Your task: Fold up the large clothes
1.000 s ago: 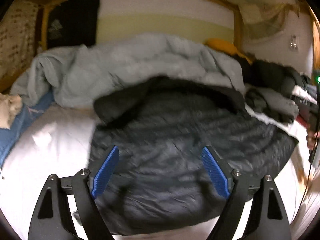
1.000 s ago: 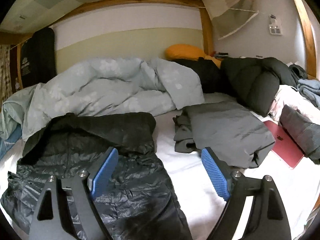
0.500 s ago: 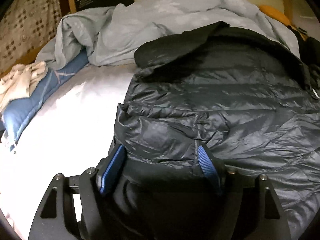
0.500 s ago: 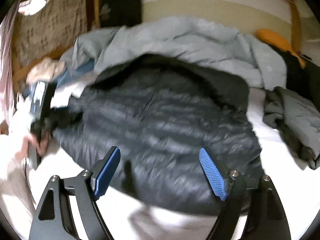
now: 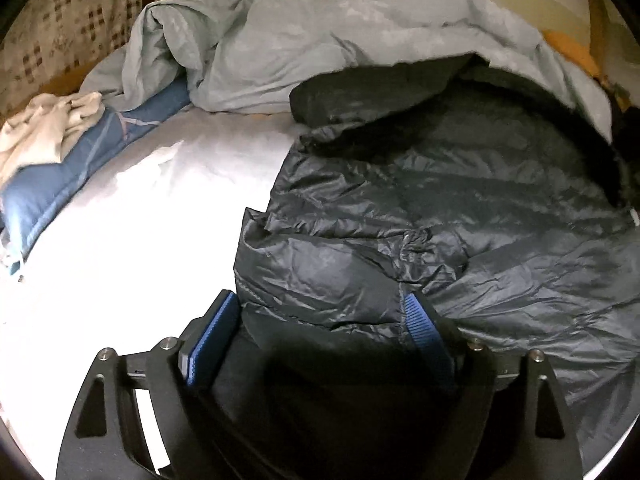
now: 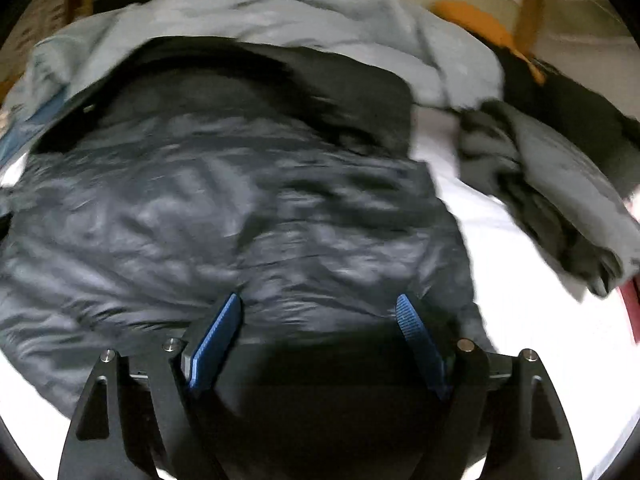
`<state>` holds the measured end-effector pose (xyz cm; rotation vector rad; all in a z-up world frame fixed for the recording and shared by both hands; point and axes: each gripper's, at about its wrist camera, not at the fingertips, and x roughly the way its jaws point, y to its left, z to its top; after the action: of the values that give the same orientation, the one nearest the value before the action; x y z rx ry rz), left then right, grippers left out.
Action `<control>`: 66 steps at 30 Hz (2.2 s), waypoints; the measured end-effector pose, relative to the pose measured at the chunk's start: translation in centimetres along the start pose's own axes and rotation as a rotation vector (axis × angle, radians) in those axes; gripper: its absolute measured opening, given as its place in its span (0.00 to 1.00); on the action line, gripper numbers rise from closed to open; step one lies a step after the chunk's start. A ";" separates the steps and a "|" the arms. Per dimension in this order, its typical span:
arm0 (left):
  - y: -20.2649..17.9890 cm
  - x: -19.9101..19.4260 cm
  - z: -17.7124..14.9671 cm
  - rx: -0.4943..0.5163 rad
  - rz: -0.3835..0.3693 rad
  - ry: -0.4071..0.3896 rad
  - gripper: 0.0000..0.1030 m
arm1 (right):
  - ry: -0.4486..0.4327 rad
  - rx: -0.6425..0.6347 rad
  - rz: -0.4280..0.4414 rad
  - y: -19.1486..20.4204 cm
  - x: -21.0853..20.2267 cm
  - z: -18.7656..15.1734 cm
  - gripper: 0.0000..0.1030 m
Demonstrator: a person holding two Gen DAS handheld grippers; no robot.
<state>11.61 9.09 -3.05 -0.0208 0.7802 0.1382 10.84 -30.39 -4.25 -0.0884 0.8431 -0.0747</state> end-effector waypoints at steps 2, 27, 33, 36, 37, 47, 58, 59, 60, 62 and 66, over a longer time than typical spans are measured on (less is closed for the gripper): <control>-0.1 -1.4 0.2 0.021 -0.011 -0.058 0.81 | 0.019 0.049 0.008 -1.2 -0.1 0.1 0.77; -5.4 -2.7 -3.2 0.232 -0.076 -0.011 0.89 | 0.176 0.127 0.112 -2.8 -2.0 -2.8 0.76; -4.1 -6.5 -2.2 0.200 -0.148 -0.093 0.88 | 0.098 0.082 0.070 -2.3 -4.8 -3.3 0.76; -3.4 -9.1 -1.1 0.182 -0.224 -0.119 0.88 | -0.055 0.009 0.038 -1.3 -7.6 -2.8 0.76; -3.1 -9.5 -0.8 0.165 -0.245 -0.111 0.88 | -0.097 -0.016 0.027 -0.9 -8.4 -2.8 0.76; -2.3 -11.8 -5.3 0.305 -0.265 -0.159 0.80 | -0.136 -0.179 0.126 1.9 -10.8 -3.6 0.76; -6.5 -9.5 -8.8 0.587 -0.142 -0.042 0.80 | -0.082 -0.395 0.108 5.5 -10.7 -7.6 0.76; -6.7 -9.3 -9.1 0.599 -0.128 -0.030 0.80 | -0.076 -0.412 0.097 5.6 -10.6 -7.9 0.76; -6.6 -9.2 -9.3 0.602 -0.121 -0.019 0.80 | -0.065 -0.422 0.078 5.6 -10.3 -8.2 0.76; -6.4 -9.1 -9.5 0.594 -0.117 0.001 0.80 | -0.031 -0.422 0.027 5.2 -9.5 -8.4 0.76; -5.6 -8.5 -9.1 0.544 -0.069 0.008 0.83 | 0.031 -0.331 -0.046 3.0 -7.8 -7.7 0.76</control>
<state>0.01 1.95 -3.68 0.4664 0.8038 -0.1424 -0.06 -26.94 -3.88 -0.4186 0.8787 0.0206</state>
